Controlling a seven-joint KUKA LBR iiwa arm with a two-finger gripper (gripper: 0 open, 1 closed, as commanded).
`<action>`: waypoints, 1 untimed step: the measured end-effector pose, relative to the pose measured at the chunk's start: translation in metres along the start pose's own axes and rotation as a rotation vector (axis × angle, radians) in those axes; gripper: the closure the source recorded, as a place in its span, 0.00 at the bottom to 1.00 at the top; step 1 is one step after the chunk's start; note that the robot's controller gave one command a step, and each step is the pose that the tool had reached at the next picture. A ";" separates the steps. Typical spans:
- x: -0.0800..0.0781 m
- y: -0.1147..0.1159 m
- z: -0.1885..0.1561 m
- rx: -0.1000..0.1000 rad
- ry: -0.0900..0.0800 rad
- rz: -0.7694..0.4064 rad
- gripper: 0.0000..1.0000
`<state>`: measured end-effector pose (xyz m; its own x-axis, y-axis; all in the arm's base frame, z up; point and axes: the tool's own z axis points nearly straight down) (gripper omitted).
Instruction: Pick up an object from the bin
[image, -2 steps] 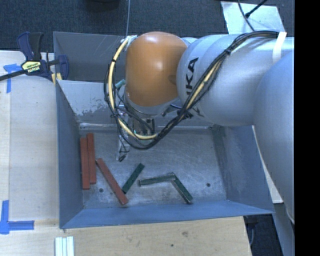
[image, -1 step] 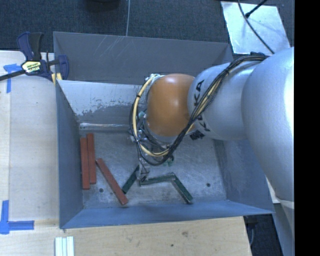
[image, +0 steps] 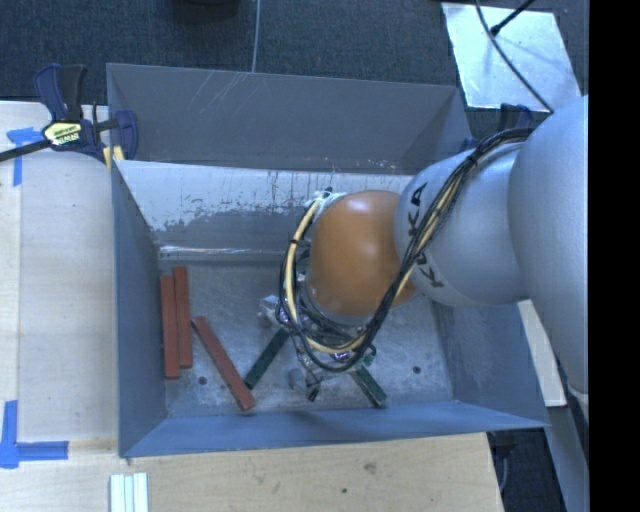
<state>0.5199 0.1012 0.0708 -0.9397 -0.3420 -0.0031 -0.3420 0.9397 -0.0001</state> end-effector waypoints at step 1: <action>-0.002 0.000 -0.001 -0.001 -0.003 0.002 1.00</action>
Offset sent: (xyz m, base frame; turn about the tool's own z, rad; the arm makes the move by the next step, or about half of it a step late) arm 0.0000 0.0000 0.0000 0.0000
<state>0.5212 0.1021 0.0722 -0.9405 -0.3396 -0.0065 -0.3396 0.9406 0.0011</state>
